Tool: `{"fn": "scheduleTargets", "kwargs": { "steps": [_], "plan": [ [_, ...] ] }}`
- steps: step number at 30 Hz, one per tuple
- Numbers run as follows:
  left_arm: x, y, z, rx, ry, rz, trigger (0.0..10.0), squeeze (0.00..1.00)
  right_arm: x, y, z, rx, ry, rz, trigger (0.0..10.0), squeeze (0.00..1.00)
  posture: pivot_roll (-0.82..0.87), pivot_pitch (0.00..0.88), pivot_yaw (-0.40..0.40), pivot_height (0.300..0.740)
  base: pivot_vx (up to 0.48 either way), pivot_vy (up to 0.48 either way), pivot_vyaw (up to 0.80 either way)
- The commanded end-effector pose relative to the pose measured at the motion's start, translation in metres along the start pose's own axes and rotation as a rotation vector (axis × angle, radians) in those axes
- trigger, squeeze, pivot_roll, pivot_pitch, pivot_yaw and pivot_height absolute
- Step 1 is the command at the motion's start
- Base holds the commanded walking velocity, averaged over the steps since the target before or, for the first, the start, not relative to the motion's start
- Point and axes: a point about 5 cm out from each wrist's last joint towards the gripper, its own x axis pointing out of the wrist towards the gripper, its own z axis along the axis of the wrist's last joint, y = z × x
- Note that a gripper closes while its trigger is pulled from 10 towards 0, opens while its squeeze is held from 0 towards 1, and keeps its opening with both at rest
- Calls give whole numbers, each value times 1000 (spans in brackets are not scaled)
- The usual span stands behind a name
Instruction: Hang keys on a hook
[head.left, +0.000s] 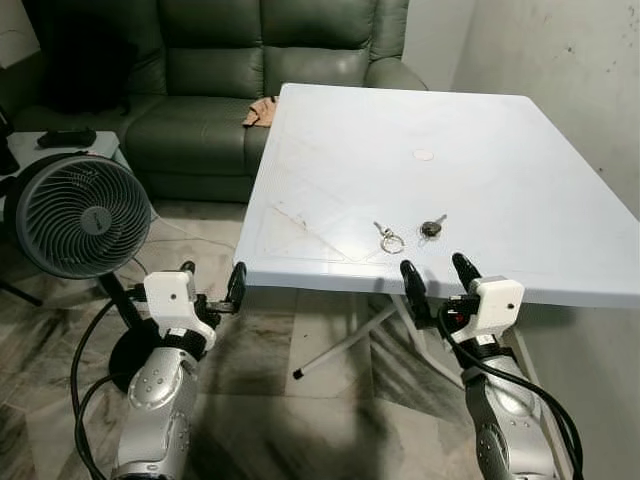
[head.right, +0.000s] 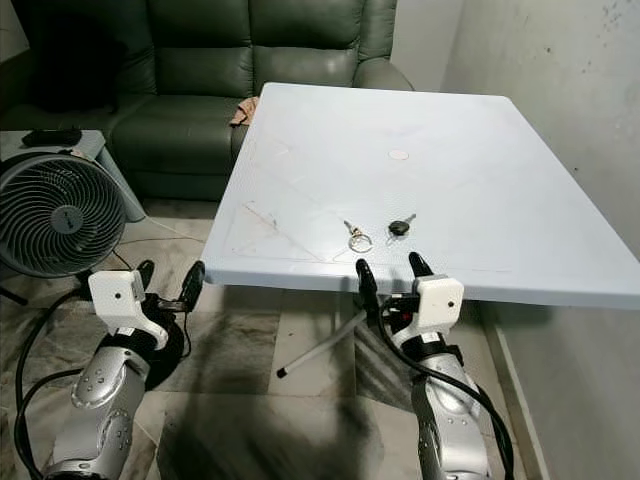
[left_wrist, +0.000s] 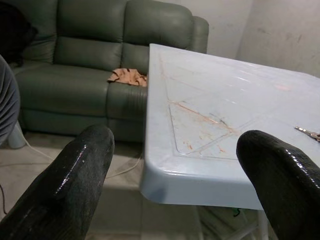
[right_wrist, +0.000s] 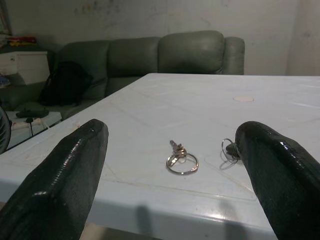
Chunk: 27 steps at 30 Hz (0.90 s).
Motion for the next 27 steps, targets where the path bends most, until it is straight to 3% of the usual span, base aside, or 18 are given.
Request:
{"fn": "scheduleTargets", "kwargs": {
  "steps": [1,15,27],
  "plan": [
    [3,-2,6,0,-16,-21,10000,0,3,1,5,1,-19,8,10000,0,40,0,5,740,0,0,0],
    [7,-5,6,7,-6,-42,10000,0,2,4,3,11,-19,3,10000,0,37,0,13,740,0,0,0],
    [8,-6,6,6,-4,-48,10000,0,2,4,3,15,-23,3,10000,0,38,0,18,740,262,0,0]
  ]
}}
